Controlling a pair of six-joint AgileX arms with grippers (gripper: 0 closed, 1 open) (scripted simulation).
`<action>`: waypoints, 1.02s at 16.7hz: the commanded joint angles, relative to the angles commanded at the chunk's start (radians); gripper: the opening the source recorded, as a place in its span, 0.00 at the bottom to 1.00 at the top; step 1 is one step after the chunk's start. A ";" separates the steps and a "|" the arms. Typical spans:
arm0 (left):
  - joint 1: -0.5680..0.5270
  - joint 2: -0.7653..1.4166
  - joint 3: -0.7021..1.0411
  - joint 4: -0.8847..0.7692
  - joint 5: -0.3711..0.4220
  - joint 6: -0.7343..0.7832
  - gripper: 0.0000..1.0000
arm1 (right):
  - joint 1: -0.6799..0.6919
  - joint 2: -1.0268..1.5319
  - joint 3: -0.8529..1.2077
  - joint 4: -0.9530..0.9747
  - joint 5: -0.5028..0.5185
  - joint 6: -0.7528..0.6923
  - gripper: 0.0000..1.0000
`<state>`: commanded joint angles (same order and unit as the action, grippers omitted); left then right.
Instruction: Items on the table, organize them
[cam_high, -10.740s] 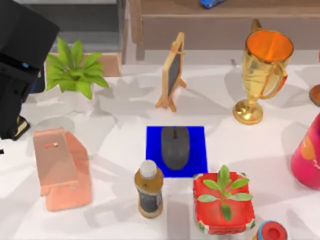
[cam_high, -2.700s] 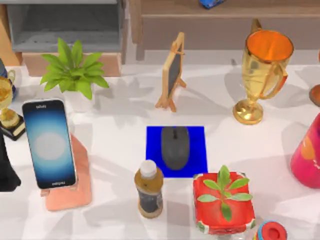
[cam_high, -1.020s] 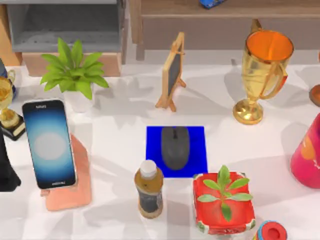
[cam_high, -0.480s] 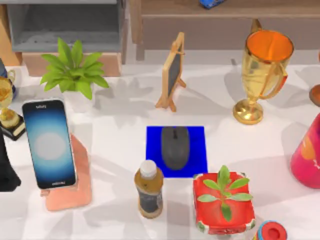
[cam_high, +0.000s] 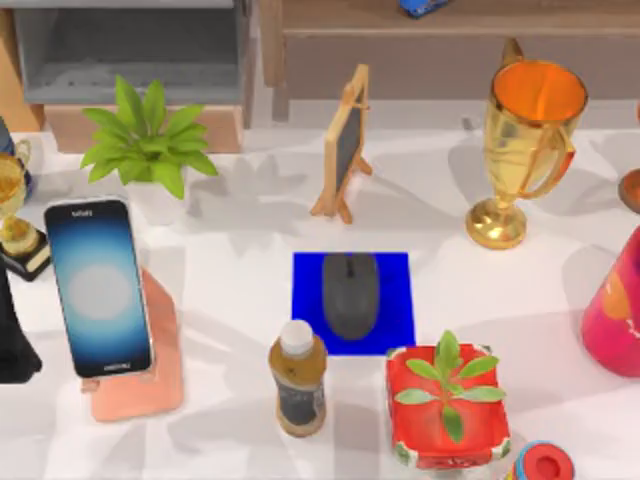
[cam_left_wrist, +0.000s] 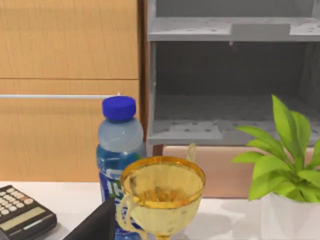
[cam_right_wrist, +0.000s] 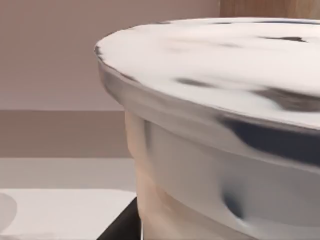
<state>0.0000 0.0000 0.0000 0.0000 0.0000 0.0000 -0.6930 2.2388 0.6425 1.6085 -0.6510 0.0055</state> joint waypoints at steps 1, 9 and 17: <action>0.000 0.000 0.000 0.000 0.000 0.000 1.00 | 0.000 0.000 0.000 0.000 0.000 0.000 0.00; 0.000 0.000 0.000 0.000 0.000 0.000 1.00 | -0.002 -0.011 -0.002 -0.008 0.000 0.001 0.00; 0.000 0.000 0.000 0.000 0.000 0.000 1.00 | -0.002 -0.049 -0.007 -0.040 0.000 0.002 0.00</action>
<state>0.0000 0.0000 0.0000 0.0000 0.0000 0.0000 -0.6951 2.1894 0.6352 1.5680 -0.6515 0.0073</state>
